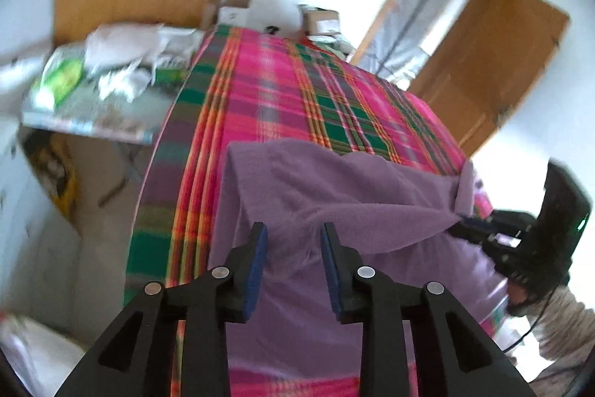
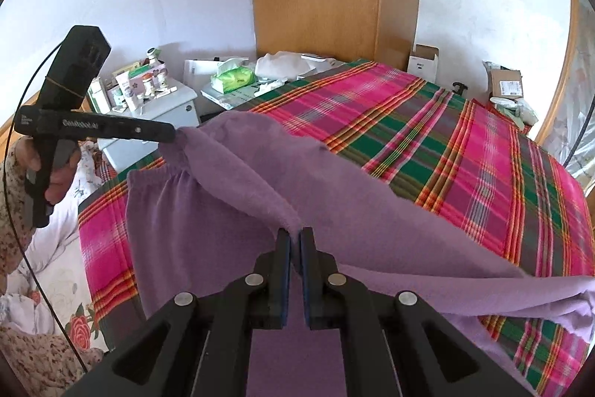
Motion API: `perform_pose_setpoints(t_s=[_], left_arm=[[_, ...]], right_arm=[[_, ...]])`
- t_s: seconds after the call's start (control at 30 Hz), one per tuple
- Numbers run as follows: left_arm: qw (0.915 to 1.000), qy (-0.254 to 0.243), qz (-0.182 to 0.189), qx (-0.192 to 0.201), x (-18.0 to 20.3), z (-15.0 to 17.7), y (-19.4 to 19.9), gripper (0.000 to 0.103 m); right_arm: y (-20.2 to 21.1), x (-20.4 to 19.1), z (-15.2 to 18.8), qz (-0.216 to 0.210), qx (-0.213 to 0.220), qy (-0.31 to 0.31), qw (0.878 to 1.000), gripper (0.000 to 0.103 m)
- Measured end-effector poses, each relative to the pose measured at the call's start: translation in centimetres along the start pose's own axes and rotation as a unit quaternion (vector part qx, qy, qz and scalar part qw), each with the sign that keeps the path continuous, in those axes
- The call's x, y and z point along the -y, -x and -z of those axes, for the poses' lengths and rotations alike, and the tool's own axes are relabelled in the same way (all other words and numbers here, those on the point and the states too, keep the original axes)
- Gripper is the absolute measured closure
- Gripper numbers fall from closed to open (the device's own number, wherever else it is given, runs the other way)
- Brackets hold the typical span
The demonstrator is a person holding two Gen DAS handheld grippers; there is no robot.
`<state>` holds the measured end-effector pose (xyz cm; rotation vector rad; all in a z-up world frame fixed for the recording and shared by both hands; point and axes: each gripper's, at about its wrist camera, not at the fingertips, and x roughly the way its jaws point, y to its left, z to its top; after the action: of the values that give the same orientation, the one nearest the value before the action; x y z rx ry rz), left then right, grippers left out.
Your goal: Fold clothes
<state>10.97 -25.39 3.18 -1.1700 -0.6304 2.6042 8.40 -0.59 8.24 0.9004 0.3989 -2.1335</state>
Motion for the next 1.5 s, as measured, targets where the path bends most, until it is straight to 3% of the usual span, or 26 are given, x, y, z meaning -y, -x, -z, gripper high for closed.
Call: perform_pose_setpoints(t_s=[0.1,0.17,0.33,0.37,0.43,0.5,0.67,0.83,0.97,1.1,1.17,1.27,1.33,1.5], left_arm=[[0.9976,0.058,0.039,0.006,-0.8,1.5,0.6,0.057],[0.9942,0.087,0.061,0.016,-0.9,2.6,0.9,0.054],[0.9731,0.174,0.131,0.073,-2.0,4.5,0.8,0.045],[0.9674,0.201,0.133,0.079,-2.4,4.9,0.4,0.042],[0.9691,0.211,0.118,0.050,-2.2,5.3,-1.0,0.042],[0.9695,0.207,0.127,0.032,-1.6,5.6,-1.8,0.042],[0.9662,0.218,0.133,0.038,-0.3,5.8,-2.6,0.042],[0.9543,0.272,0.121,0.031,-0.1,6.3,-3.6,0.042],[0.9451,0.307,0.100,0.050,-0.1,6.5,-3.9,0.043],[0.9425,0.319,0.077,0.065,0.5,7.0,-3.8,0.049],[0.9451,0.312,0.066,0.073,0.7,6.8,-3.6,0.050],[0.9451,0.310,0.061,0.082,0.4,6.7,-3.4,0.068],[0.9450,0.309,0.056,0.091,-0.1,6.9,-3.2,0.076],[0.9451,0.310,0.065,0.082,-0.7,7.4,-3.5,0.076]], right_arm=[[-0.1,-0.1,0.8,-0.008,-0.001,0.003,1.000,0.097],[-0.3,-0.2,1.3,-0.012,-0.003,0.006,1.000,0.097],[-0.5,-0.4,2.2,-0.014,-0.002,0.000,1.000,0.097],[-0.5,-0.5,2.3,-0.013,0.000,-0.003,1.000,0.097],[-0.4,-0.5,2.5,-0.012,0.004,-0.008,1.000,0.097],[-0.3,-0.5,2.7,-0.011,0.008,-0.013,1.000,0.097],[0.0,-0.7,3.3,-0.007,0.018,-0.023,1.000,0.097],[0.6,-1.7,4.2,0.010,0.030,-0.006,0.999,0.097],[0.4,-1.7,4.9,0.008,0.024,-0.009,1.000,0.094],[1.1,-0.2,5.4,-0.010,0.034,-0.054,0.998,0.094],[1.9,1.0,5.9,-0.013,0.040,-0.086,0.995,0.087],[3.3,3.1,7.1,-0.013,0.057,-0.149,0.987,0.082],[3.8,5.2,8.1,-0.002,0.060,-0.203,0.977,0.080],[4.3,9.8,9.8,0.024,0.058,-0.319,0.946,0.073]])
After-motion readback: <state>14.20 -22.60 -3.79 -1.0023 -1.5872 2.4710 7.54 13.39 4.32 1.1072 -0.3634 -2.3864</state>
